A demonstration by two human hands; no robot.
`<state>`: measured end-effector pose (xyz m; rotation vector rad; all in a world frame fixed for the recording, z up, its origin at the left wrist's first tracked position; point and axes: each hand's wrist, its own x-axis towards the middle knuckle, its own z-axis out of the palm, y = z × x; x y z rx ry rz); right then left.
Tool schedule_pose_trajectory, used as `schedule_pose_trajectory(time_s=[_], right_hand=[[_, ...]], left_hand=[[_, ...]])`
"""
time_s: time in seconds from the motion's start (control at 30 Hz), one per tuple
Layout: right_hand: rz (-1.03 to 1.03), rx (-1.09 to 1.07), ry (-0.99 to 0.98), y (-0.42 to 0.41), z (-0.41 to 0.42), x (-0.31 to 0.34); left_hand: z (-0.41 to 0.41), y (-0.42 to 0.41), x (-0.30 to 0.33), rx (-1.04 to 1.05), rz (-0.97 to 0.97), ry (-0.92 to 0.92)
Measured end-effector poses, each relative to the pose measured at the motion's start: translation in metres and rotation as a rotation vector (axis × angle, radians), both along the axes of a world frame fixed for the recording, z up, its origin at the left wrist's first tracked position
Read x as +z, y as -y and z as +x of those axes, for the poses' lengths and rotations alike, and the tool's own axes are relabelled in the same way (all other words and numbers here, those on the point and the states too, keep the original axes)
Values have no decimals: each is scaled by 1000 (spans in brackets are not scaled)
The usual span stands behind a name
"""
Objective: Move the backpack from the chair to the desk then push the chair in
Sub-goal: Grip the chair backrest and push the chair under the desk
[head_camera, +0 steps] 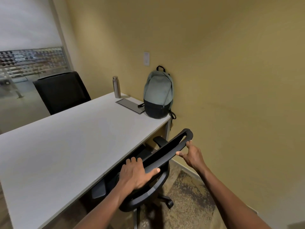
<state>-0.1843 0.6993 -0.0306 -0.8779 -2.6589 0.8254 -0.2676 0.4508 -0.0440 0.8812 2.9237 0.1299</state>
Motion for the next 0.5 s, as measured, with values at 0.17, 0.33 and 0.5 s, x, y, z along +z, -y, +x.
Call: schedule_pose_trajectory(time_s=[0.17, 0.33, 0.5], right_hand=[[-85, 94, 111, -13, -15, 5], [-83, 119, 136, -6, -38, 12], [-102, 97, 108, 1, -58, 10]], left_hand=[[-7, -5, 4, 11, 26, 57], [-15, -5, 7, 27, 12, 19], [-25, -3, 11, 47, 19, 3]])
